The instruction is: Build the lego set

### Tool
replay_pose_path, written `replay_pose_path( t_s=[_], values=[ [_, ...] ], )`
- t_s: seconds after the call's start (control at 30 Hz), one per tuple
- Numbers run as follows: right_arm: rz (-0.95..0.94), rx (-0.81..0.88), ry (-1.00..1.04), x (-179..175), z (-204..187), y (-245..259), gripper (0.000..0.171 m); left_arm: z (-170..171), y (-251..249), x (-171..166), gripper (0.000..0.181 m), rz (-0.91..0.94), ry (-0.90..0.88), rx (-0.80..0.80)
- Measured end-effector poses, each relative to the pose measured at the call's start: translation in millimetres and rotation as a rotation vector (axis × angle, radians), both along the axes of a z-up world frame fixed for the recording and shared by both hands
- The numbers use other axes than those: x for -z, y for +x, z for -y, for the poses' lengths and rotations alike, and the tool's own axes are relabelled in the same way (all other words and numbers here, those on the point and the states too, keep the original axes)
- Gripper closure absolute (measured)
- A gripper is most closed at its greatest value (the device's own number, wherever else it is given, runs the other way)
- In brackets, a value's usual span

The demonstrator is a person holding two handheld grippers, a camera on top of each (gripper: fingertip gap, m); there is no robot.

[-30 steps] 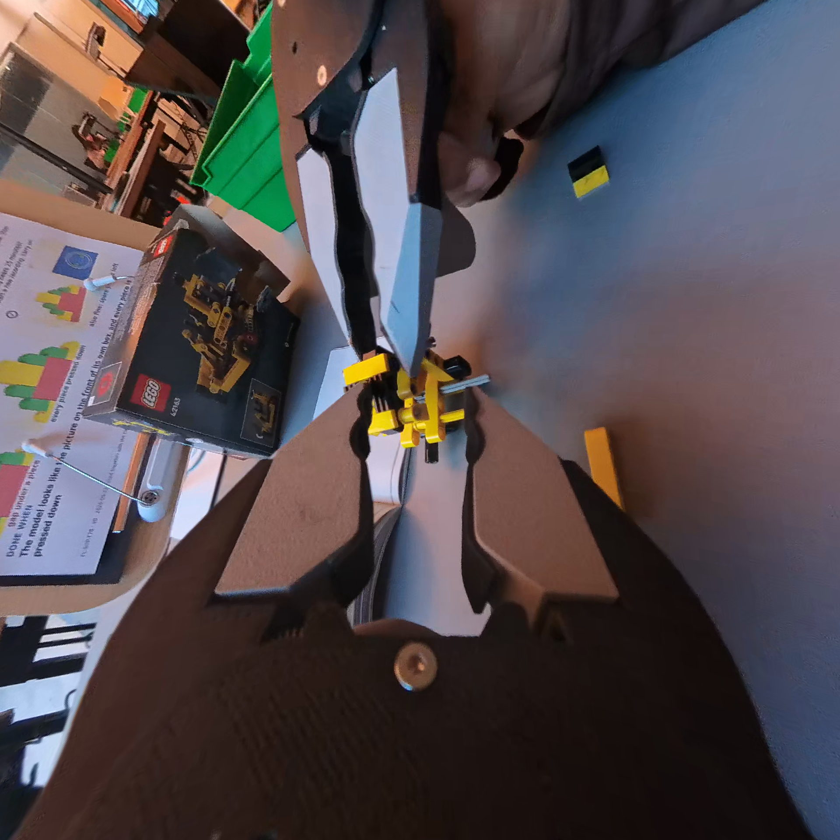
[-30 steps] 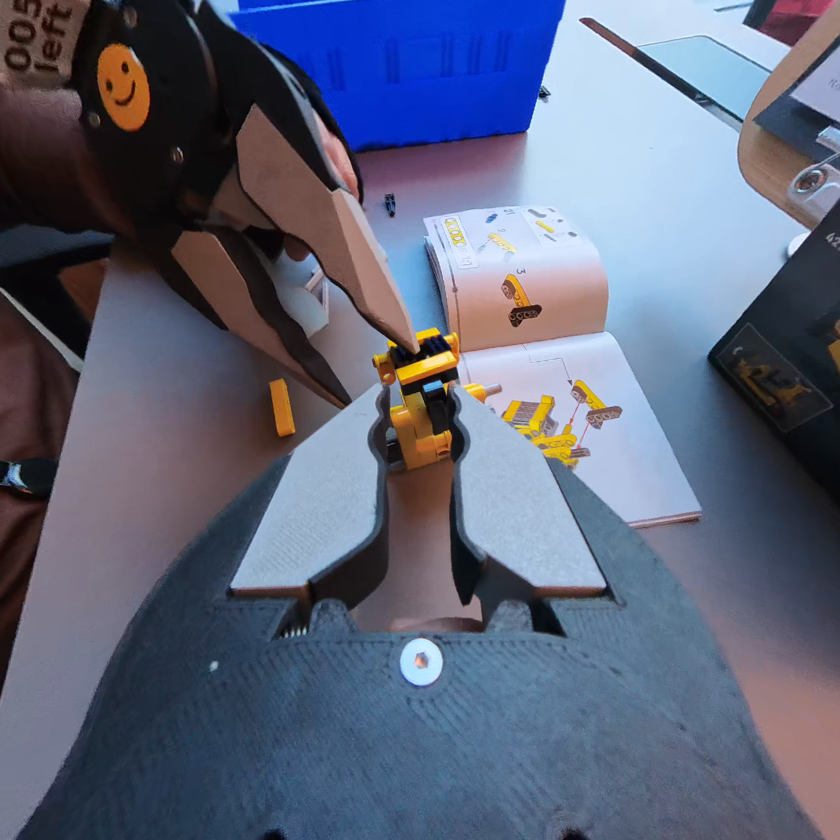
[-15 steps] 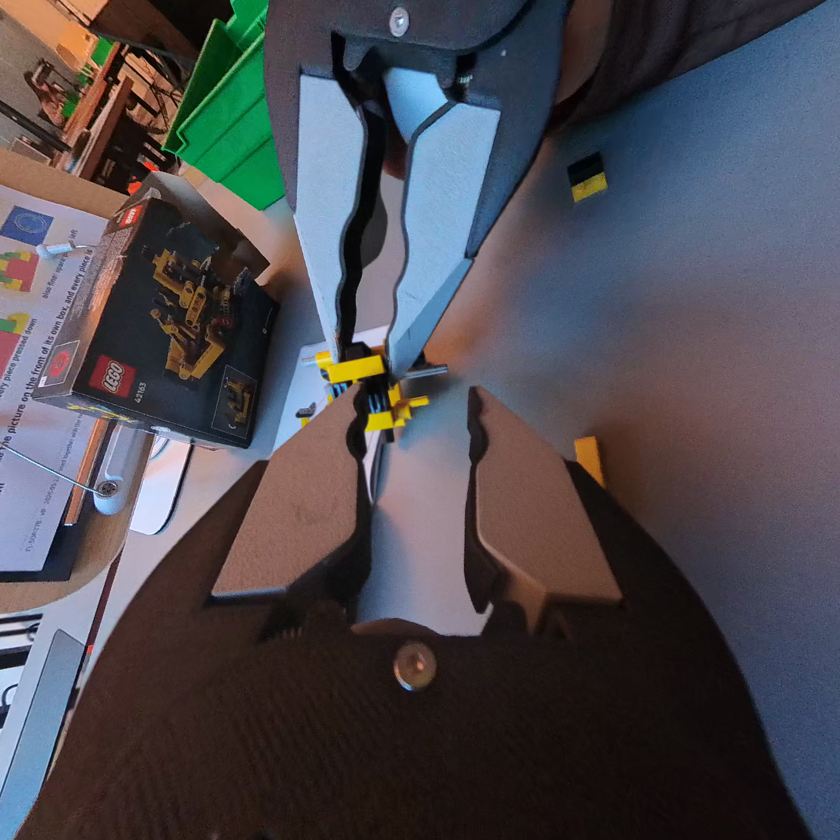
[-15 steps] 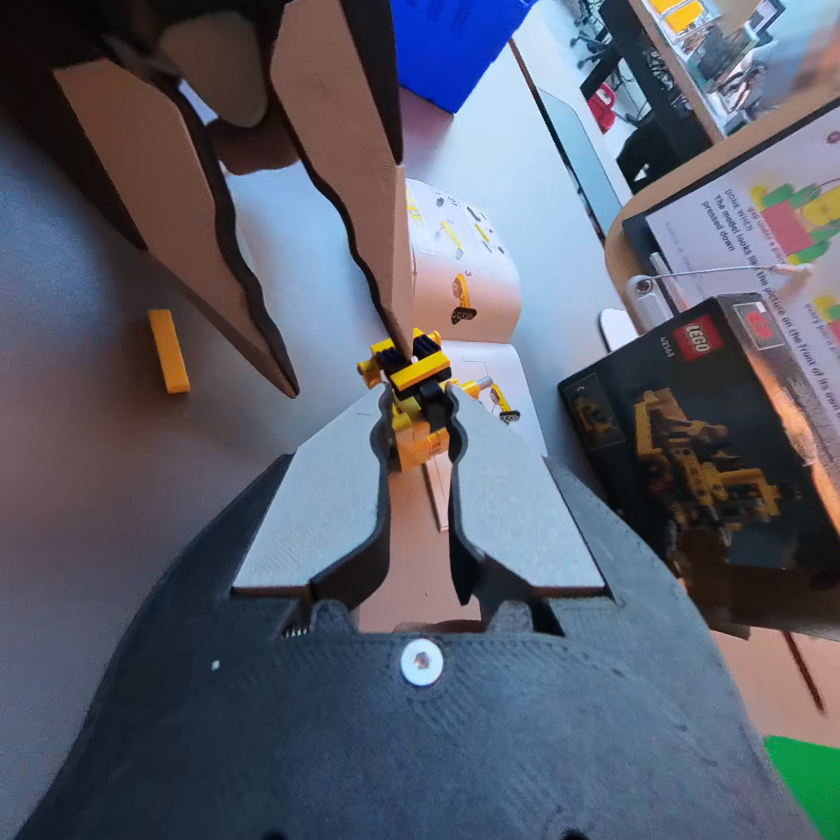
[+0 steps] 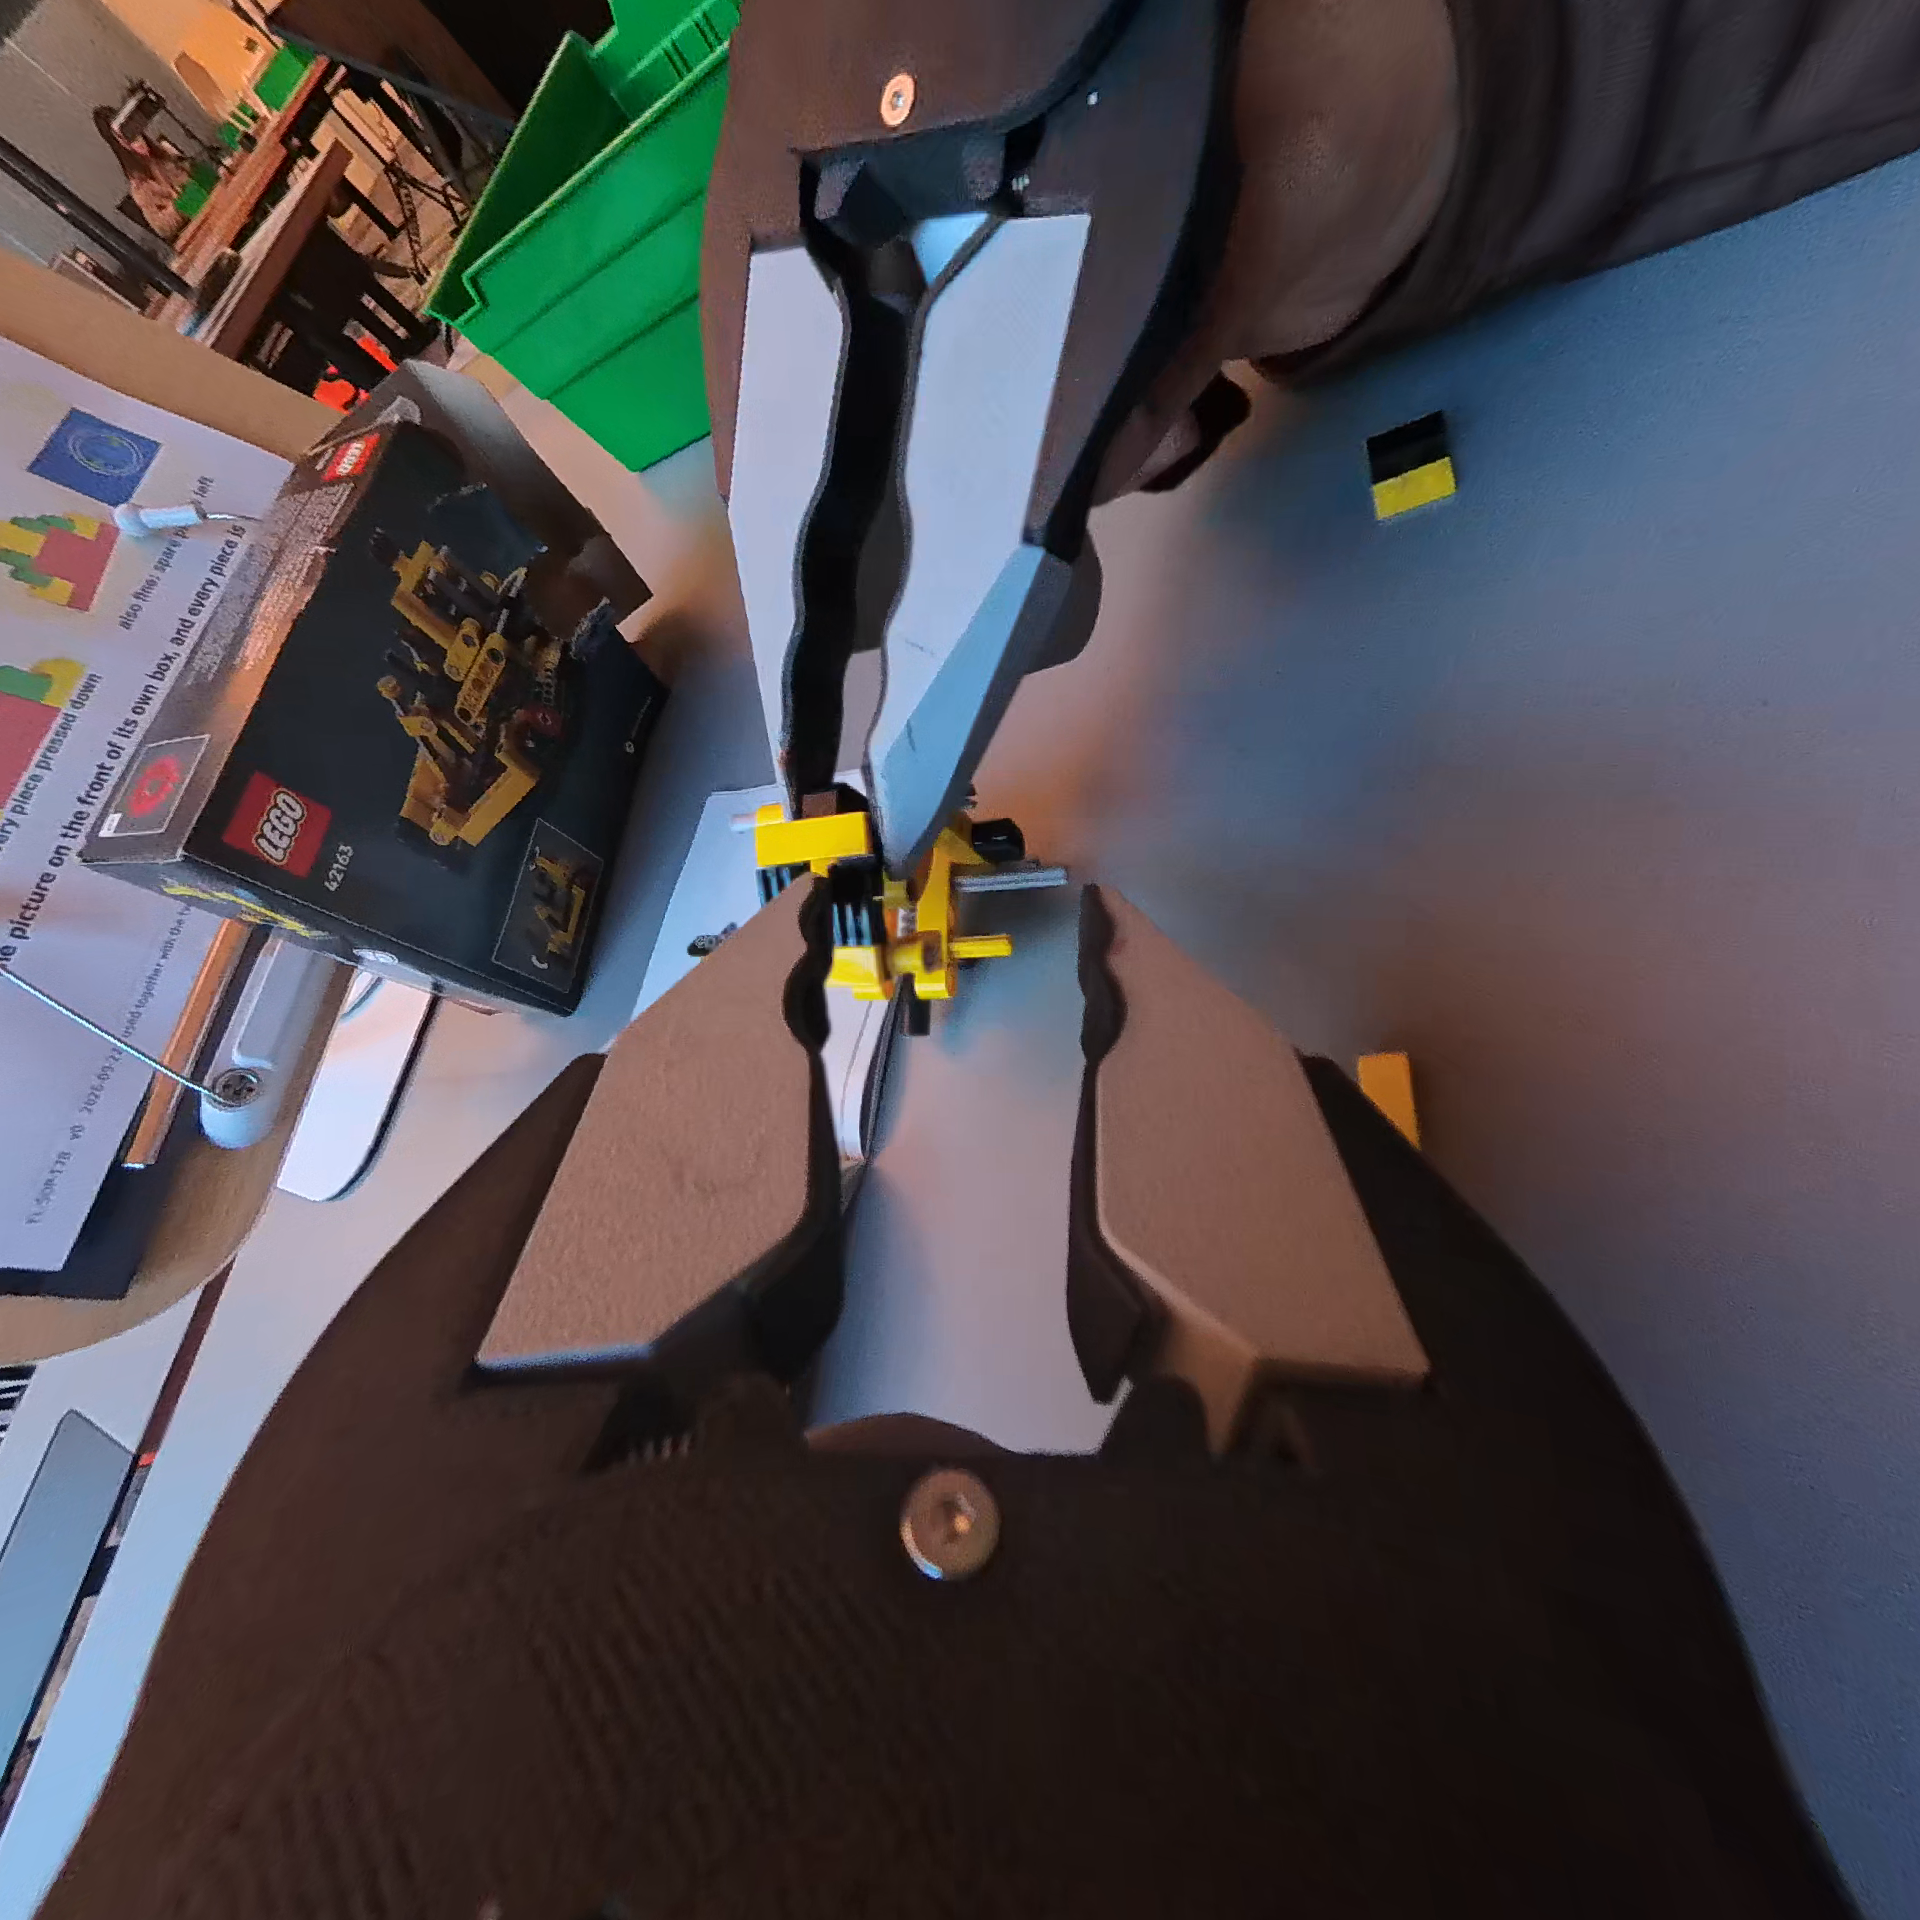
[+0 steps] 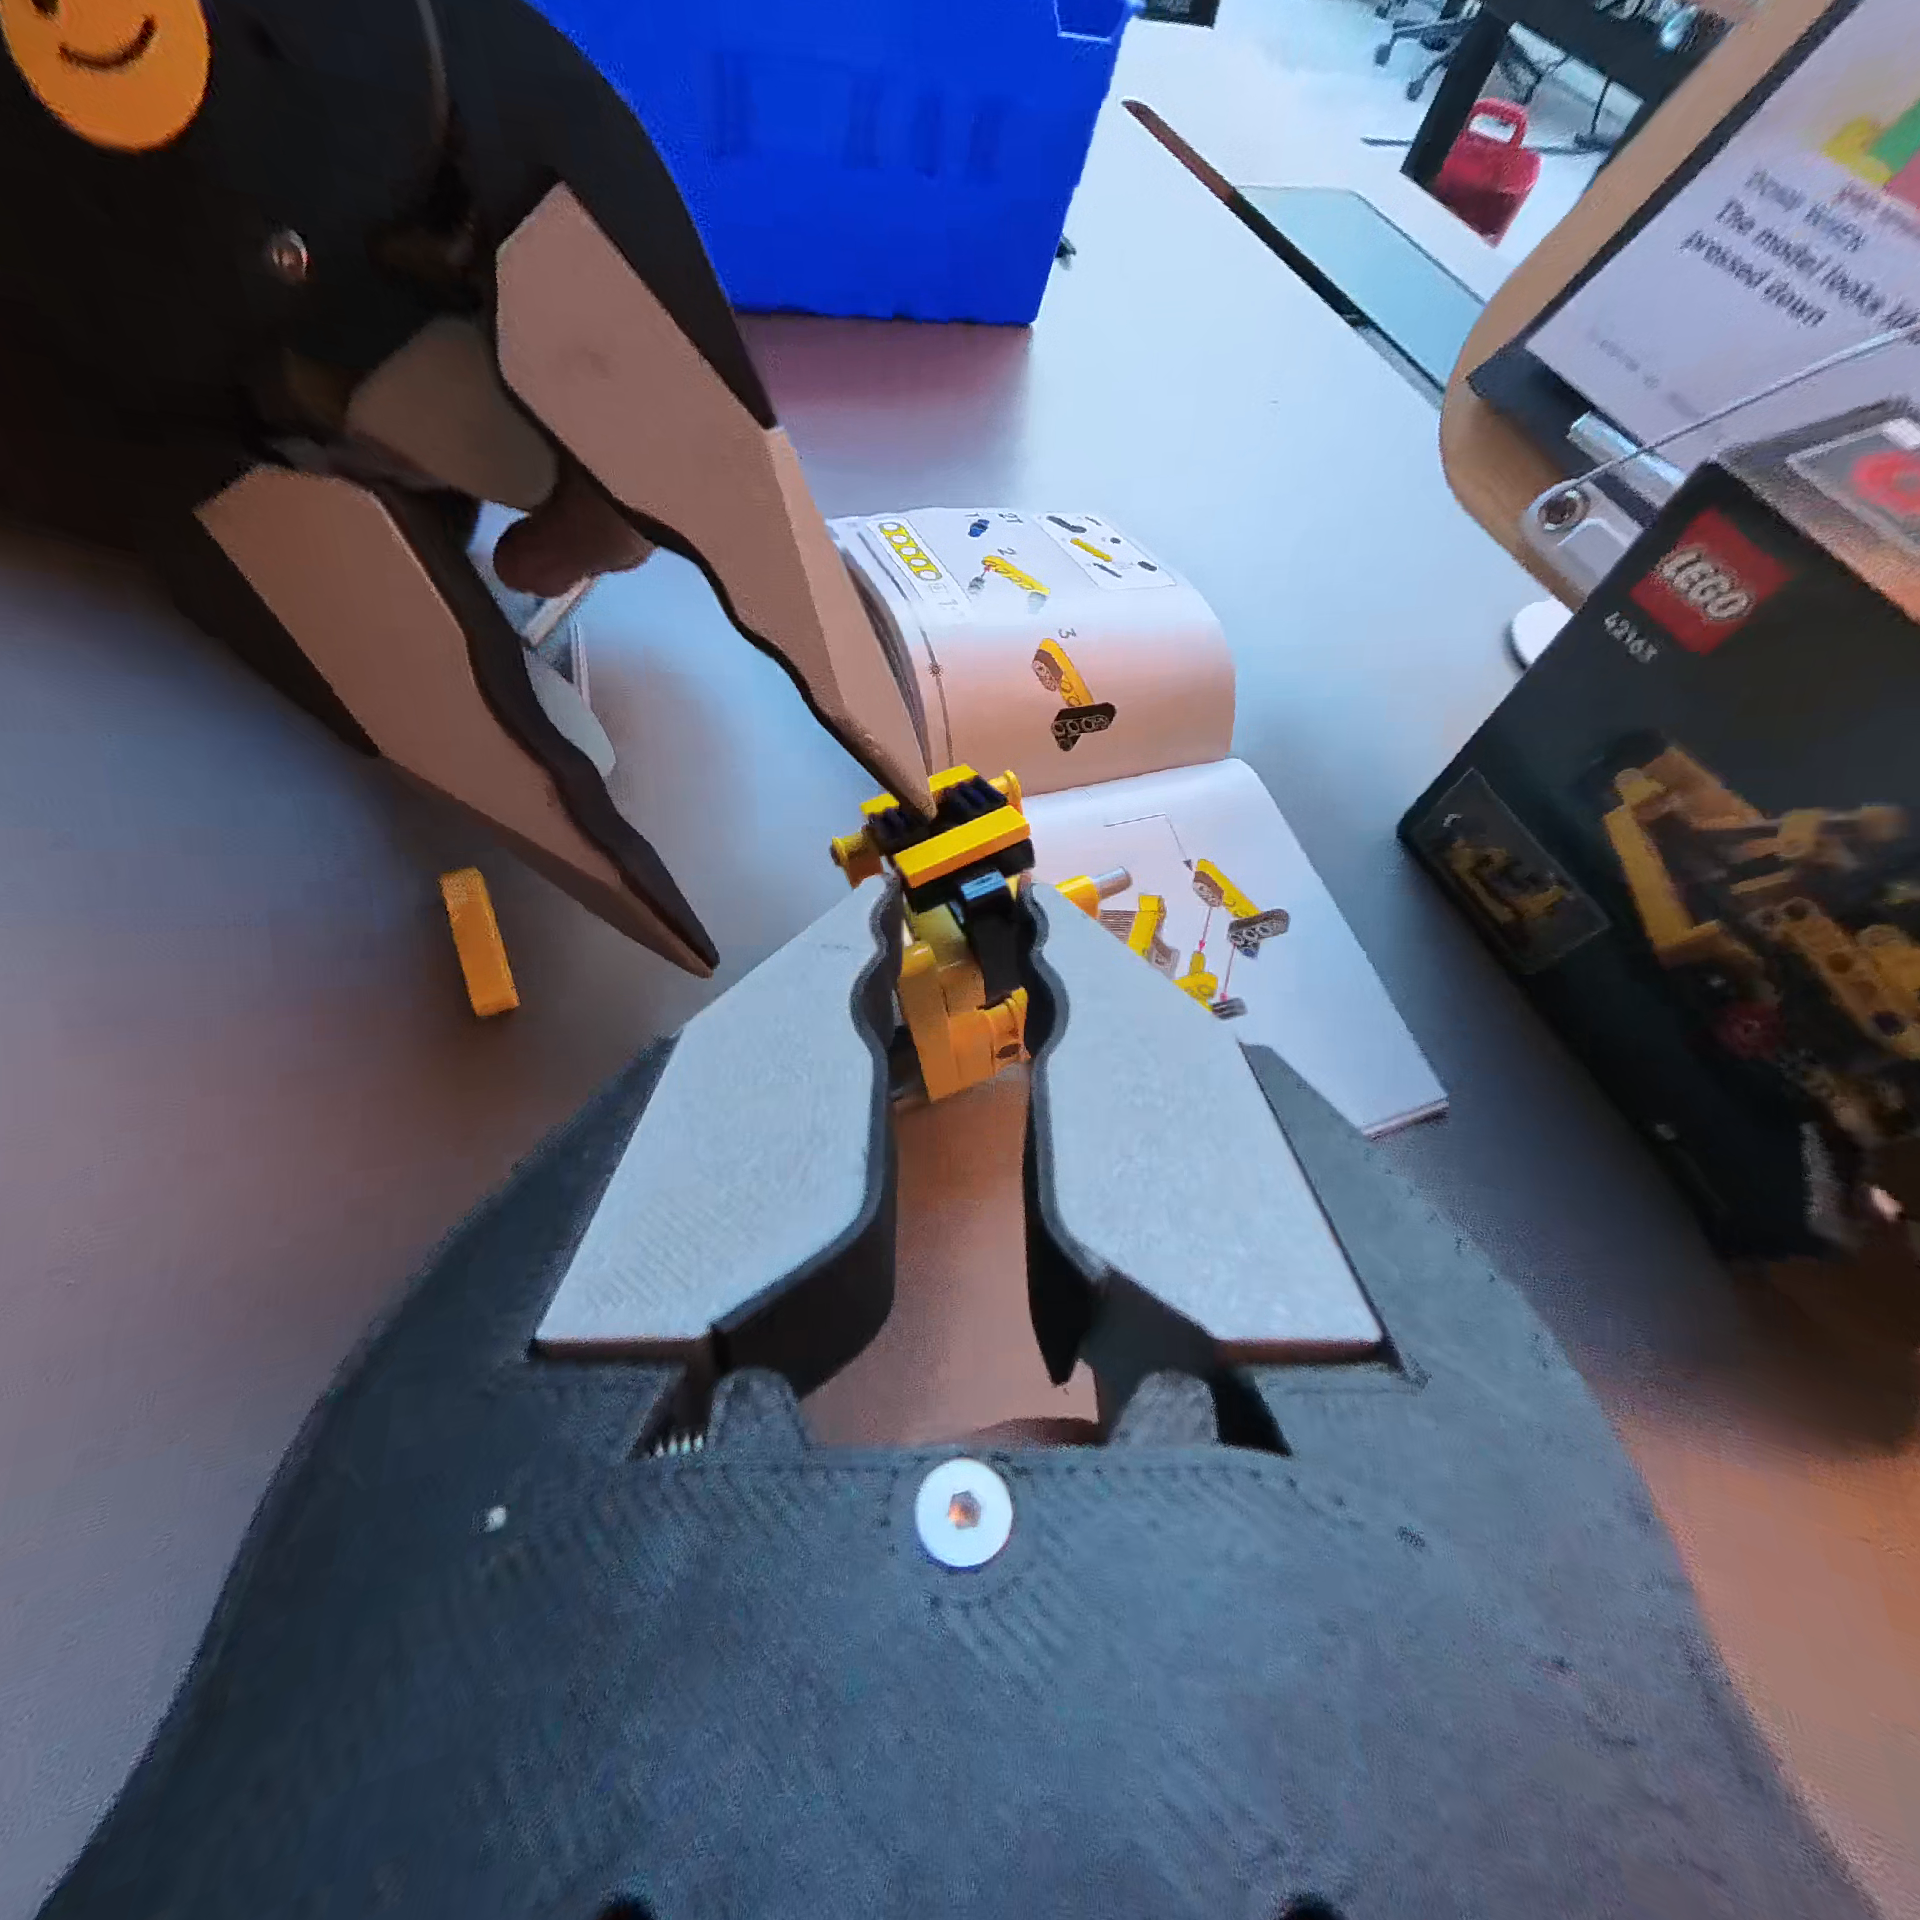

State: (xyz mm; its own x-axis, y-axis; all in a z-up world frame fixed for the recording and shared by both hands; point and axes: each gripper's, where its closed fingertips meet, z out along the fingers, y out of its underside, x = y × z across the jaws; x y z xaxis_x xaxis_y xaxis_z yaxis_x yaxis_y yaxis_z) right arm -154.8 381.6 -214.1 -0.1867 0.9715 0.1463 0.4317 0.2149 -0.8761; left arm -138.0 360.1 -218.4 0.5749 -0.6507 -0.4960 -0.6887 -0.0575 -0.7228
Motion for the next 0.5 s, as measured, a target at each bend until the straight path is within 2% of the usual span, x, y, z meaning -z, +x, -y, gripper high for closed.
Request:
replay_pose_path(
  t_s=[0.2,0.5],
  values=[
    [-0.007,-0.003,-0.094,0.0,-2.2,-1.0,0.153,-2.0,0.1,0.7,0.133,-0.023,0.011,-0.014],
    [-0.009,-0.007,-0.145,1.0,-4.5,-1.3,0.153,-1.7,-3.3,-6.8,0.135,0.067,-0.008,-0.020]
  ],
)
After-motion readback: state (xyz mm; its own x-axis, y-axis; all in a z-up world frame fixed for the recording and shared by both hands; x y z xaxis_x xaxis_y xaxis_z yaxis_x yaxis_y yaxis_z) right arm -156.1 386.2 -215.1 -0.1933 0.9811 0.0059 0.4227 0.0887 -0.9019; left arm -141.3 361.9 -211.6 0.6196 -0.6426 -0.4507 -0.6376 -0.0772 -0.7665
